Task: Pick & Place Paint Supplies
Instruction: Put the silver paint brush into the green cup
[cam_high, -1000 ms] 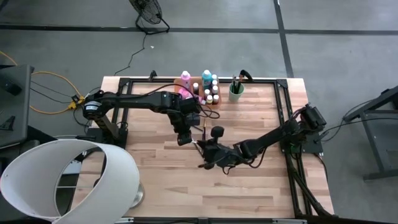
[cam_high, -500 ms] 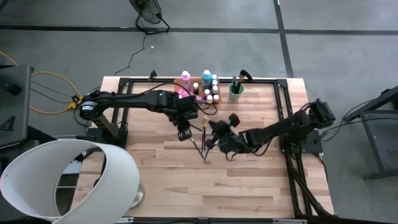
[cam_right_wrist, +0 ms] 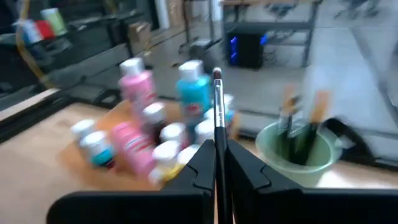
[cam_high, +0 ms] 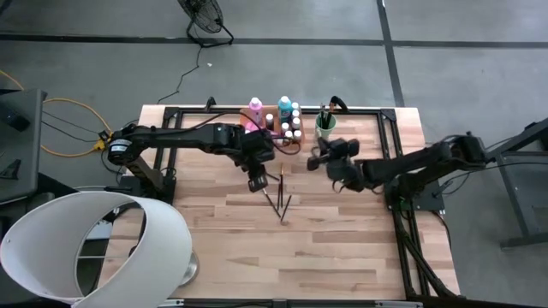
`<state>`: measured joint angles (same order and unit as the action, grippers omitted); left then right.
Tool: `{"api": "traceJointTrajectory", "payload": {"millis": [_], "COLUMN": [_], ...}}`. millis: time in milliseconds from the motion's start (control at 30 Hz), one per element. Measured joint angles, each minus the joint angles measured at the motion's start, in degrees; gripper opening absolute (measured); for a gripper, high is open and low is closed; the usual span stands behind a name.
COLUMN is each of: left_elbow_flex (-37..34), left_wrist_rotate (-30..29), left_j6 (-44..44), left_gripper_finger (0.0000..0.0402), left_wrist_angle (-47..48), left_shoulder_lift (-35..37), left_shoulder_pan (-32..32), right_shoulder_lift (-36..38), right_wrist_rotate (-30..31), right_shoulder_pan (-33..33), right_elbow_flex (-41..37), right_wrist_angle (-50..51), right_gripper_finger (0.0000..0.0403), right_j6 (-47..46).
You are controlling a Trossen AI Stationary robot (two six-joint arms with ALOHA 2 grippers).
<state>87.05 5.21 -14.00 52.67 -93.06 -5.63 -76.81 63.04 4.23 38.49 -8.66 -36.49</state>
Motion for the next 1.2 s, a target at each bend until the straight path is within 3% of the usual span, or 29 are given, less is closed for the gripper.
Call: {"api": "traceJointTrajectory", "payload": {"millis": [167, 367, 533, 700, 833, 1200], "left_elbow_flex": [0.0, 0.0, 0.0, 0.0, 0.0, 0.0], "left_wrist_rotate": [-0.28, -1.28, -1.82, -2.77, -3.37, -6.31], "left_j6": [-0.8, -0.92, -1.31, -1.53, -1.55, -2.82], "left_gripper_finger": [0.0033, 0.0033, 0.0033, 0.0033, 0.0033, 0.0033], "left_wrist_angle": [-2.56, -3.48, -4.08, -5.08, -5.75, -6.22], "left_shoulder_lift": [0.0, -0.07, -0.09, -0.11, -0.11, -0.13], "left_shoulder_pan": [0.0, 0.0, 0.0, 0.0, 0.0, 0.0], "right_shoulder_lift": [4.53, 5.79, 4.8, 0.8, -4.76, -19.2], "right_wrist_rotate": [-4.29, -20.38, -31.22, -37.82, -41.06, -40.91], "right_shoulder_pan": [-7.05, -17.77, -26.91, -33.82, -36.58, -40.01], "right_elbow_flex": [-4.98, -9.53, -10.54, -10.45, -10.44, -10.44], "right_wrist_angle": [-12.4, -31.78, -37.03, -41.27, -46.8, -64.05], "right_gripper_finger": [0.0012, 0.0012, 0.0012, 0.0012, 0.0012, 0.0014], "right_j6": [9.18, 22.43, 23.67, 21.43, 21.16, 21.72]}}
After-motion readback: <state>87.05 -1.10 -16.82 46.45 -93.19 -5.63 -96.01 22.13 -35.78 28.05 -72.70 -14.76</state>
